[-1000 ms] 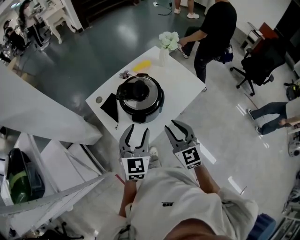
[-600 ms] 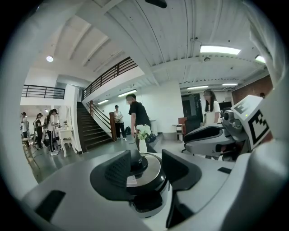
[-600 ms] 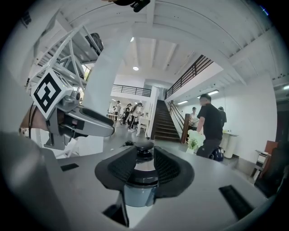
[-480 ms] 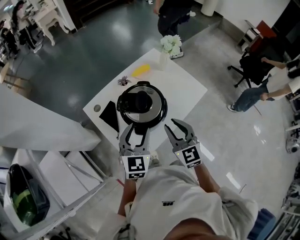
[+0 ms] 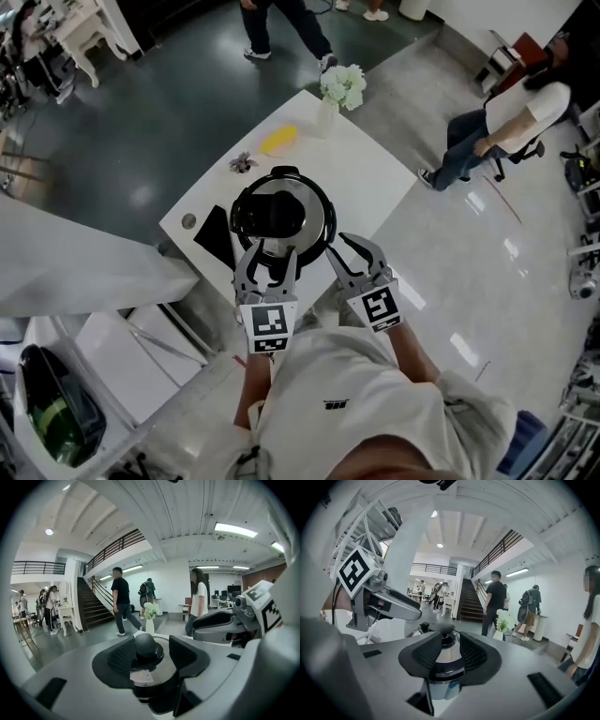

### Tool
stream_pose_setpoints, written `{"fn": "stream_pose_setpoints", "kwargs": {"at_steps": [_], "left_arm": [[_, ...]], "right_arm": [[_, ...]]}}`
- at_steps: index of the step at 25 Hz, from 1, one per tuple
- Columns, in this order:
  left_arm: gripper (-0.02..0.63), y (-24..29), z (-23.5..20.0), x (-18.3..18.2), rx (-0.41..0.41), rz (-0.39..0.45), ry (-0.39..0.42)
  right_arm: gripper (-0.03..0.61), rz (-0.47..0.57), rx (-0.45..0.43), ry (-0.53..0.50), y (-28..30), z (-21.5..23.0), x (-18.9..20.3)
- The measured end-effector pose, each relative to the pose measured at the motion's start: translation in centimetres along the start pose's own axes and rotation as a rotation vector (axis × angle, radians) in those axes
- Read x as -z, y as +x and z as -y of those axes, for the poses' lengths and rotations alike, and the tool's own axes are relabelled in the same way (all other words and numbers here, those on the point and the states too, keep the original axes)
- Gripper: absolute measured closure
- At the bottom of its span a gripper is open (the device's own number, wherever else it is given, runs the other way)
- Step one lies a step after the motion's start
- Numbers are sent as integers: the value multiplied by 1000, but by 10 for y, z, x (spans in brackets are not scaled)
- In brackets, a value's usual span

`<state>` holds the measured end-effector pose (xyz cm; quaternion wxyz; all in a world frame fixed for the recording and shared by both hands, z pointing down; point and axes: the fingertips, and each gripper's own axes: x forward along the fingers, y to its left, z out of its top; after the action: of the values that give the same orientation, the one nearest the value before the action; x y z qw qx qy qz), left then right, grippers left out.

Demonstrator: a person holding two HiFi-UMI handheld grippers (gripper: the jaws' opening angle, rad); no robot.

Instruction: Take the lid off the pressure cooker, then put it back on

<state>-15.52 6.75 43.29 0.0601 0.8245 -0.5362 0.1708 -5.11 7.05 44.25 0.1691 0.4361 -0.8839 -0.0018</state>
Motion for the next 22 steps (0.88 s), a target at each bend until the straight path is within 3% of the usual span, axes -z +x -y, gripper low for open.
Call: {"fn": "stream_pose_setpoints", "kwargs": {"at_steps": [8, 22], "left_arm": [[347, 41, -7, 7, -20, -92, -31], [281, 105, -14, 28, -120, -311, -166]], "right_arm": [[454, -21, -80, -7, 35, 21, 8], [454, -71, -334, -23, 90, 68, 20]]}}
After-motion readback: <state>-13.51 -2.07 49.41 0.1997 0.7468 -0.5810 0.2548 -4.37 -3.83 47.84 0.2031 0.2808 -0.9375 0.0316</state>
